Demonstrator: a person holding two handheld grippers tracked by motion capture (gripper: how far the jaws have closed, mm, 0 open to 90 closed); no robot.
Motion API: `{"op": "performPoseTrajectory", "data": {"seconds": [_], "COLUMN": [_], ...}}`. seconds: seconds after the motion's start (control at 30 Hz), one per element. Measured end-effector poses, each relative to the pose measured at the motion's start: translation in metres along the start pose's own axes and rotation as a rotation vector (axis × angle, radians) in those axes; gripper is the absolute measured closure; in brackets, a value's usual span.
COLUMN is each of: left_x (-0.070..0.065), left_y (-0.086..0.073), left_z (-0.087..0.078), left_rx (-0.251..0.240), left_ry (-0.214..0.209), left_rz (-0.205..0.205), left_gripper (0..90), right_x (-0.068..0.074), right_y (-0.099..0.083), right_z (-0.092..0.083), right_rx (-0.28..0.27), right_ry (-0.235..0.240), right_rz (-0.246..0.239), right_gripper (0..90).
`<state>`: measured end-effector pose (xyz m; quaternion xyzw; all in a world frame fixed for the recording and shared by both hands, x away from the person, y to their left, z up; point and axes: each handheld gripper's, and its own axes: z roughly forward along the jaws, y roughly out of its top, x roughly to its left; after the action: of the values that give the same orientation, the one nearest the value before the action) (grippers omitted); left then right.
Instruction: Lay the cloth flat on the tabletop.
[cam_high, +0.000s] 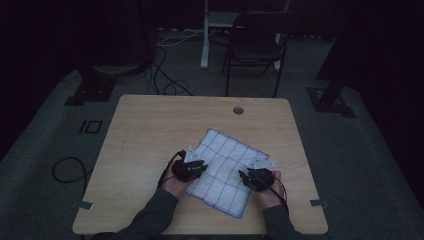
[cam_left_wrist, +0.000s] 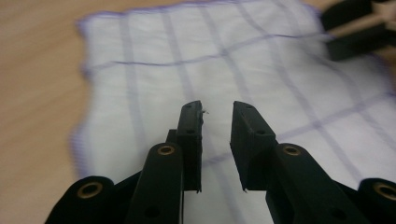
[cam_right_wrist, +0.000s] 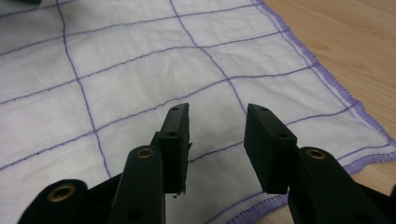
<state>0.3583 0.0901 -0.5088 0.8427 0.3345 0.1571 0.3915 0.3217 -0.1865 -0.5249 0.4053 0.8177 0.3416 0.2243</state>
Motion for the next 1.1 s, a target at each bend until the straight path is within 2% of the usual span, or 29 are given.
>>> {"op": "performPoseTrajectory", "data": {"seconds": [0.13, 0.33, 0.4, 0.53, 0.63, 0.77, 0.83, 0.87, 1.1], "left_x": [0.014, 0.021, 0.024, 0.029, 0.037, 0.042, 0.046, 0.047, 0.049], "left_y": [0.009, 0.018, 0.021, 0.020, 0.015, 0.007, 0.005, 0.004, -0.001], "left_z": [0.009, 0.023, 0.032, 0.040, 0.046, 0.049, 0.048, 0.046, 0.040], "left_rx": [-0.005, 0.006, 0.027, 0.051, 0.074, 0.111, 0.102, 0.107, 0.103], "left_ry": [0.022, 0.041, 0.056, 0.061, 0.073, 0.096, 0.087, 0.094, 0.100], "left_rz": [-0.013, 0.018, 0.043, 0.050, 0.022, 0.015, -0.015, -0.017, -0.040], "left_gripper": [74.3, 74.3, 74.3, 74.6, 76.0, 77.8, 78.3, 78.7, 79.1], "right_x": [0.001, 0.004, 0.007, 0.012, 0.014, 0.016, 0.018, 0.018, 0.014], "right_y": [-0.001, -0.004, -0.006, -0.008, -0.010, -0.013, -0.015, -0.017, -0.017], "right_z": [0.001, -0.001, -0.002, -0.003, -0.002, -0.003, -0.004, -0.004, -0.002], "right_rx": [0.002, 0.002, 0.010, 0.018, 0.033, 0.046, 0.055, 0.069, 0.065], "right_ry": [0.004, 0.015, 0.026, 0.033, 0.035, 0.038, 0.034, 0.027, 0.029], "right_rz": [0.001, 0.004, 0.000, -0.009, -0.013, -0.010, -0.013, -0.021, -0.010], "right_gripper": [61.0, 61.3, 62.3, 64.5, 66.7, 67.3, 67.6, 67.8, 66.7]}}
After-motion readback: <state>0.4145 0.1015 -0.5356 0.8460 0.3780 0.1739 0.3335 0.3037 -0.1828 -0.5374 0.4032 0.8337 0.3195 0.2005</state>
